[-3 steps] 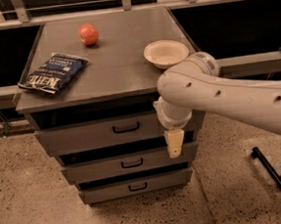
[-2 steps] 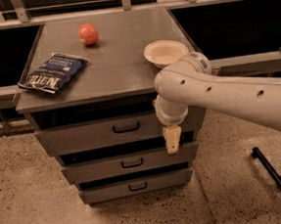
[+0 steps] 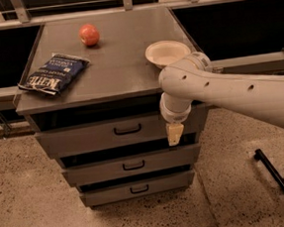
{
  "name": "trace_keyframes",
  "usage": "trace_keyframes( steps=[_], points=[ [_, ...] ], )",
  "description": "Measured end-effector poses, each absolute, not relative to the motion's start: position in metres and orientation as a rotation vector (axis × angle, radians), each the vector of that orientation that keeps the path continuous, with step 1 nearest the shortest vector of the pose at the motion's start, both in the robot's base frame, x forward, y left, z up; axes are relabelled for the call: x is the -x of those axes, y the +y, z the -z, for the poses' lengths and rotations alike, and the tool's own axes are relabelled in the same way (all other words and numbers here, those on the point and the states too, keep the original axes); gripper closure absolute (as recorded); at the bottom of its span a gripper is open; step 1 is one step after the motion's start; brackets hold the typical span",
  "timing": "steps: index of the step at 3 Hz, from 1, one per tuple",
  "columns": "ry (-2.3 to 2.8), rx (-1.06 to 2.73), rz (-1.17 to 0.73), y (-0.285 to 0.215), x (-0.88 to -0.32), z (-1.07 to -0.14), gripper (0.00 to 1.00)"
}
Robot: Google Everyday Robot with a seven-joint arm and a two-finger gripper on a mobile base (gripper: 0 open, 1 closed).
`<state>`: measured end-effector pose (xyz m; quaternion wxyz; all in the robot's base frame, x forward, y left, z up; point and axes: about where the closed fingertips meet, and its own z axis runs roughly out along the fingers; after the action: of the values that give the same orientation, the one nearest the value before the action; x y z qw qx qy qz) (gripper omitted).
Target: Open top drawer
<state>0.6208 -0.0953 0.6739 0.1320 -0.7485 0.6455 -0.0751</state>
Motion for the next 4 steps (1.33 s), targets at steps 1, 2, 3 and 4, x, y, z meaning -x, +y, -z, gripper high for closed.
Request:
trace_keyframes(
  steps=[1,2,3,4],
  points=[
    [1.86,2.218,0.189,-0.099,-0.606,-0.673,0.3],
    [1.831,2.27,0.139,-0.1,-0.587,-0.672,0.3],
    [1.803,2.318,0.095,-0.103,-0.565,-0.673,0.29],
    [1.781,2.356,0.066,-0.105,-0.545,-0.675,0.29]
  ],
)
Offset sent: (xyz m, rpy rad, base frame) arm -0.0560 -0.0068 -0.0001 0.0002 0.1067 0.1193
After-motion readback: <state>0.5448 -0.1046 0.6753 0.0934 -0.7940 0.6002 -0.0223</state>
